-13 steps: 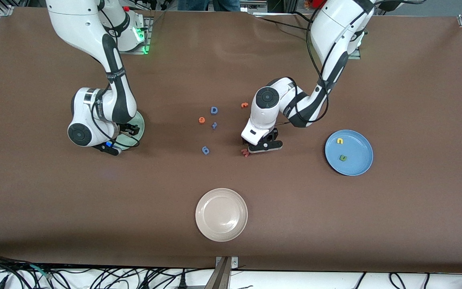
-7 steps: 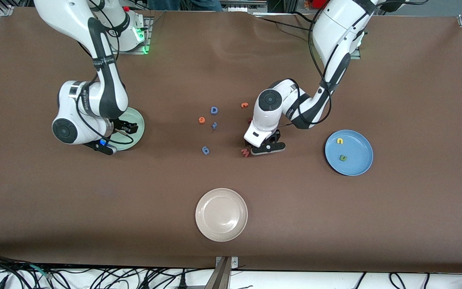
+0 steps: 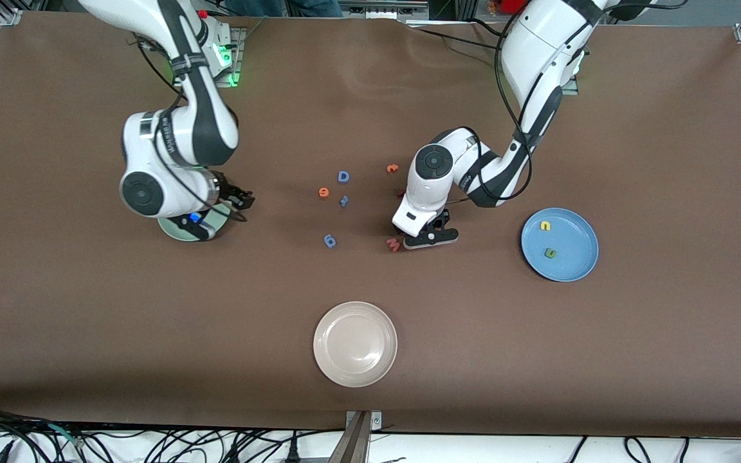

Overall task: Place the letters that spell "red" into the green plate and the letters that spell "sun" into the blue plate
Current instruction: 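Grasp the yellow s with the left gripper while the right gripper reaches the e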

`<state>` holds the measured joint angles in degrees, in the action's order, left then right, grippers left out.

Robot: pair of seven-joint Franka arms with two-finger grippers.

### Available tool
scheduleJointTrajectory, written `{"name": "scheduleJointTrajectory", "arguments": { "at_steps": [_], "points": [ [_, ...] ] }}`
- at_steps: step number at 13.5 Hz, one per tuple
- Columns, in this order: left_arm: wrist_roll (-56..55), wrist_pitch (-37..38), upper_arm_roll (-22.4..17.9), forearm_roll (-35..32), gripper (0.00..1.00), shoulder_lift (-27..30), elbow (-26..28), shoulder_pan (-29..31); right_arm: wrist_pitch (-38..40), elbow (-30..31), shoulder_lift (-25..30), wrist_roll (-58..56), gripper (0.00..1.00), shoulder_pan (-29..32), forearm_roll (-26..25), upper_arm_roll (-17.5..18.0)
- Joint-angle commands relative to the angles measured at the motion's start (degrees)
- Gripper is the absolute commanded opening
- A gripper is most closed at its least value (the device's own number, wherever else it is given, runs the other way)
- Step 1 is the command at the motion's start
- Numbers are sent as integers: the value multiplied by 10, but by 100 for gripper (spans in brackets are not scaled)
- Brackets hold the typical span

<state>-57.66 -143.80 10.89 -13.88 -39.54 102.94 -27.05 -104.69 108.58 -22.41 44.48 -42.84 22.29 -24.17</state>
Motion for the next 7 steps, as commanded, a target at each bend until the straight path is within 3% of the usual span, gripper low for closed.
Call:
{"name": "scheduleJointTrajectory", "arguments": {
  "at_steps": [1, 5, 7],
  "points": [
    [-14, 1, 3, -15, 38, -1, 1, 2, -38, 4, 7, 92, 86, 0, 26, 45],
    [-15, 1, 3, -14, 32, -1, 0, 2, -120, 8, -18, 206, 87, -1, 26, 114],
    [-15, 1, 4, -14, 27, -1, 0, 2, -161, 10, -37, 242, 97, -18, 26, 123]
  ]
}}
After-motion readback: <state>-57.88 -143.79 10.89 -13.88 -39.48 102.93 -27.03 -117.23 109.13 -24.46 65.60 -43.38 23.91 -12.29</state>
